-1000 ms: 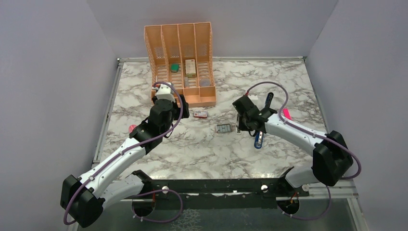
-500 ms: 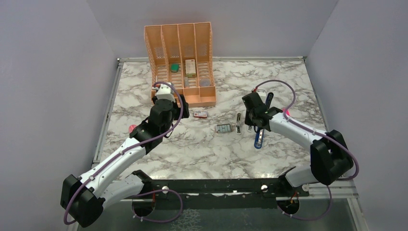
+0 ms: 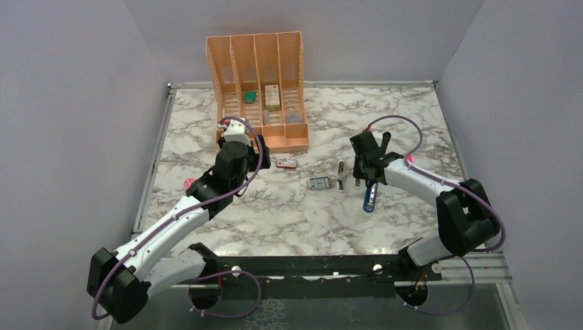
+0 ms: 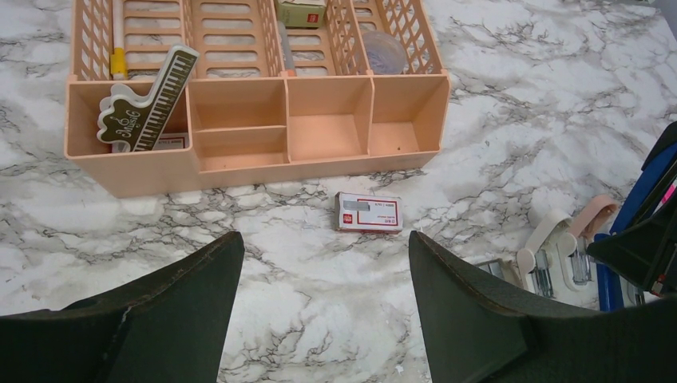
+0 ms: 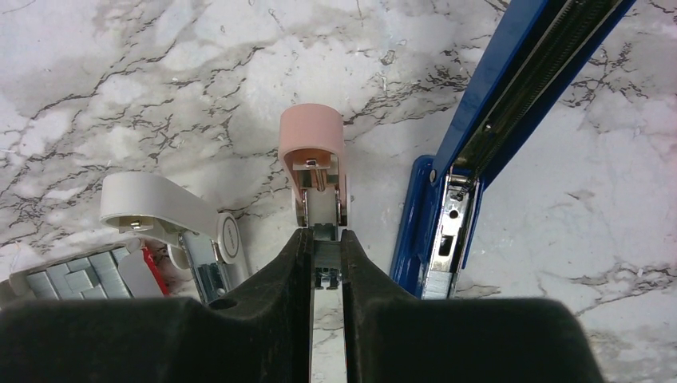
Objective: Load the staples into the stapler
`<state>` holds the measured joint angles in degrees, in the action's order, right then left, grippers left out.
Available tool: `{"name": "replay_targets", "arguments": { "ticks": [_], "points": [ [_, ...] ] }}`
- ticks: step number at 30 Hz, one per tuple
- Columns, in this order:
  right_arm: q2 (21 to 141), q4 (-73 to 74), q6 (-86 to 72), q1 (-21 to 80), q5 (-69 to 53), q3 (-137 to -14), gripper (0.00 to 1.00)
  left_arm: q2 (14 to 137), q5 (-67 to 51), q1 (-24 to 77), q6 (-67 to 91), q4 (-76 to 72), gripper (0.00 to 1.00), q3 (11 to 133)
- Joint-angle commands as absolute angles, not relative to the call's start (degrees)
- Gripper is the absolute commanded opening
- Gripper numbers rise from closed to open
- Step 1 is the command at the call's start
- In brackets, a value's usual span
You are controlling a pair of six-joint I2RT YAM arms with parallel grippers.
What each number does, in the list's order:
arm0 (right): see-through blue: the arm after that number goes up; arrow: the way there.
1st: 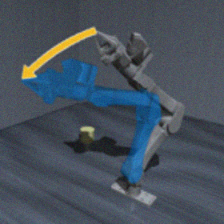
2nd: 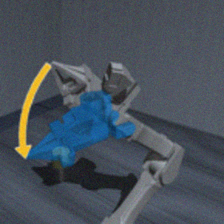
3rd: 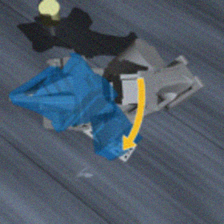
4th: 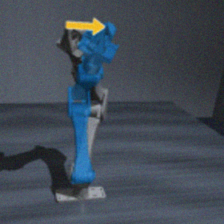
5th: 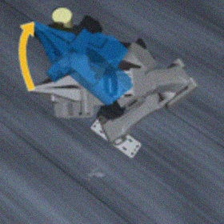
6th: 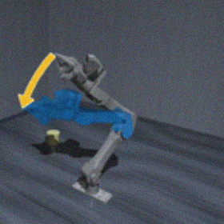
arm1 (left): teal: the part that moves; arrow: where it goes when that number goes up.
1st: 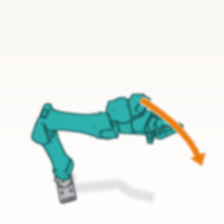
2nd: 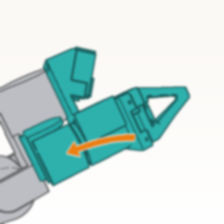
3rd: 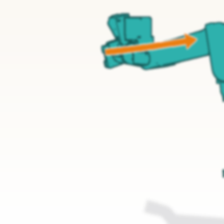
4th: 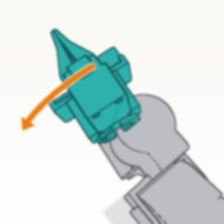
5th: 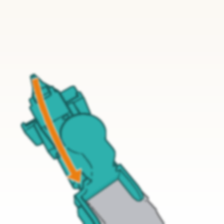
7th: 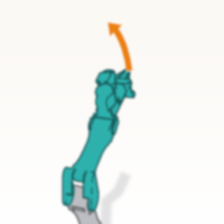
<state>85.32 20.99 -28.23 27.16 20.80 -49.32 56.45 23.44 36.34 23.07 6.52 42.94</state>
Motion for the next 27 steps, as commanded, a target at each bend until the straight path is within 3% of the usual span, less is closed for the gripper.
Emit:
{"name": "replay_targets", "arguments": {
  "ticks": [1, 27],
  "points": [
    [86.26, 18.18, -27.18, 26.47, 18.74, -48.26, 0.18, 56.68, 24.57, 36.12, 22.94, 6.06, 0.77, 43.07],
    [86.45, 17.83, -26.45, 25.75, 18.28, -47.90, 0.17, 56.80, 24.66, 36.11, 22.94, 6.23, 0.77, 42.98]
  ]
}}
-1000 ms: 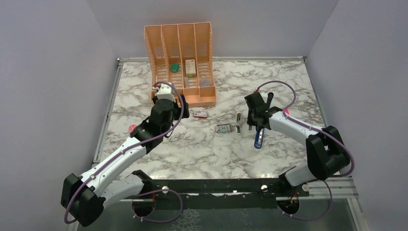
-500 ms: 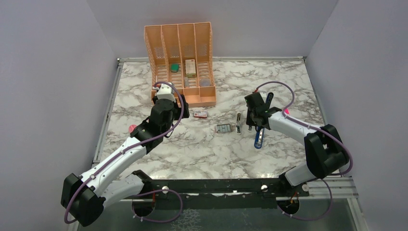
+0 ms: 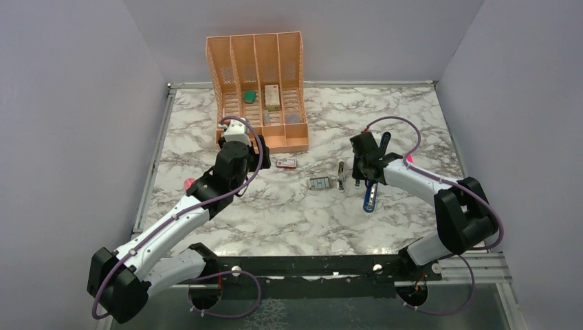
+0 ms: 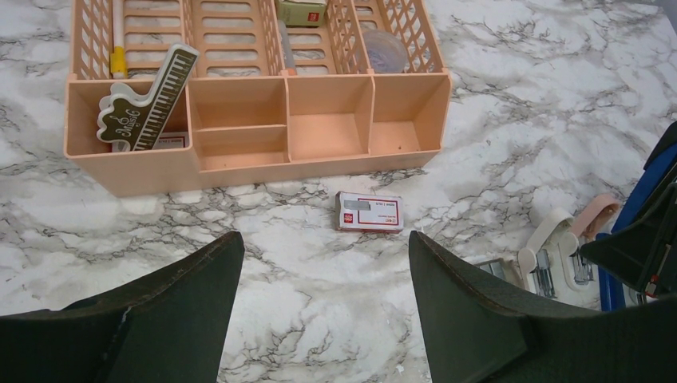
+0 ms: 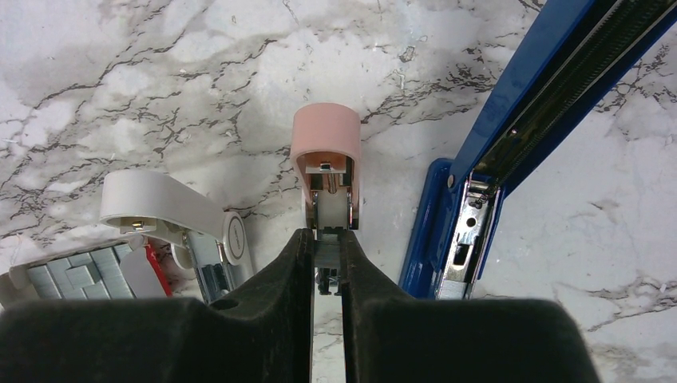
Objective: Load the staples into the stapler
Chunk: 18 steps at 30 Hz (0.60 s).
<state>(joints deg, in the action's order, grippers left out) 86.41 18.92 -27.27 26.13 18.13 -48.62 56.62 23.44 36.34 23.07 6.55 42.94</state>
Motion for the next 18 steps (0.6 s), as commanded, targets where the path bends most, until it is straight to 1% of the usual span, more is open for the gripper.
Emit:
{"name": "replay_targets", "arguments": {
  "ticks": [1, 18],
  "points": [
    [86.51, 17.73, -26.45, 25.71, 18.20, -47.81, 0.17, 56.78, 24.69, 36.10, 22.94, 6.26, 0.77, 42.98],
    [86.57, 17.11, -25.76, 25.40, 17.41, -46.95, 0.17, 57.13, 24.61, 36.12, 23.03, 6.33, 0.77, 42.98]
  ]
}}
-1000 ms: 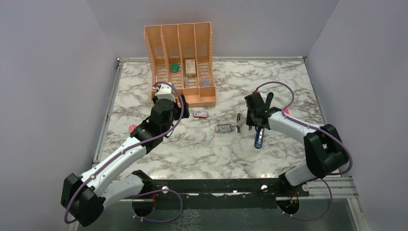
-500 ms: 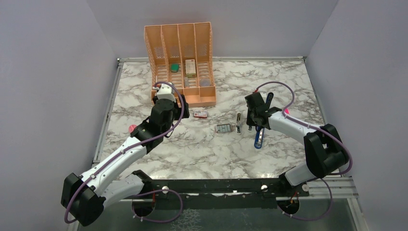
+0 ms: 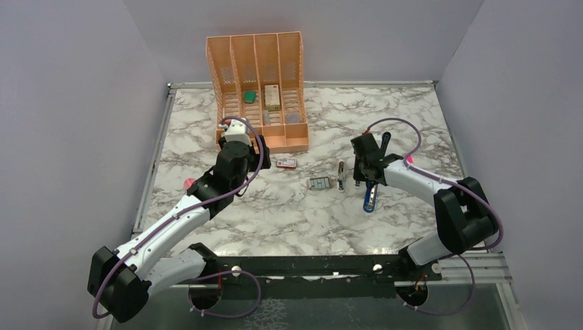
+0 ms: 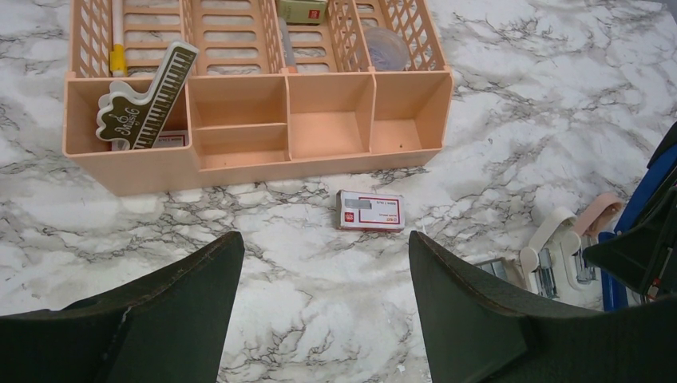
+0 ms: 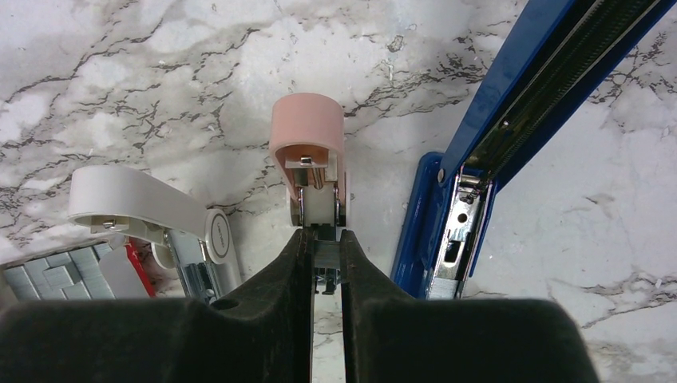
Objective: Load the staples into the stapler
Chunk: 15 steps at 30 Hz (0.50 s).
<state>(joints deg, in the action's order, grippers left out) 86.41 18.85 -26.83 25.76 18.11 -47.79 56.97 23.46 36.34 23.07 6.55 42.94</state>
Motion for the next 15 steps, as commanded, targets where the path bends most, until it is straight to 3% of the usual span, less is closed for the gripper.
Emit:
{"name": "replay_targets", "arguments": {
  "ticks": [1, 15],
  "points": [
    [86.63, 16.99, -25.64, 25.40, 17.07, -47.01, 0.17, 57.15, 24.61, 36.12, 23.03, 6.33, 0.77, 42.98],
    [83.90, 15.57, -25.31, 25.40, 17.36, -46.27, 0.17, 57.08, 24.61, 36.12, 23.03, 6.33, 0.77, 42.94]
  ]
}}
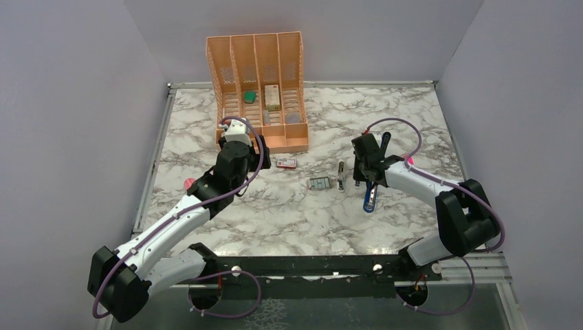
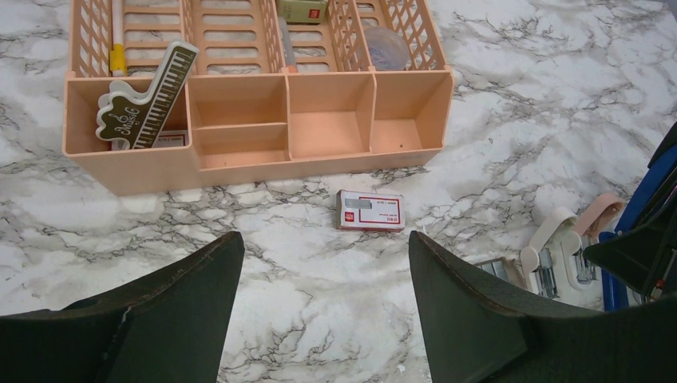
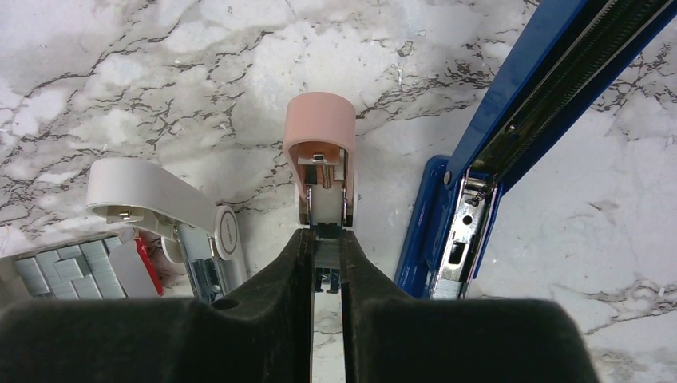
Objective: Load the staples into the stapler
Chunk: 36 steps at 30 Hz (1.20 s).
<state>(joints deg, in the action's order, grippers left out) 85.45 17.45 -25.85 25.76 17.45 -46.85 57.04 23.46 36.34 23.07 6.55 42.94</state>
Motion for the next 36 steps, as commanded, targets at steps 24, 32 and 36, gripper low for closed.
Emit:
{"name": "replay_targets", "arguments": {
  "ticks": [24, 32, 36],
  "points": [
    [86.89, 15.94, -25.14, 25.39, 16.73, -46.58, 0.17, 57.45, 24.61, 36.10, 22.94, 6.33, 0.77, 42.98],
    [85.97, 17.36, -25.56, 25.40, 15.83, -46.05, 0.17, 57.48, 24.61, 36.10, 22.94, 6.31, 0.77, 43.06],
    [85.04, 18.61, -26.04, 25.36, 14.91, -45.88, 0.18, 57.63, 24.52, 36.11, 23.03, 6.24, 0.77, 43.07]
  ]
}}
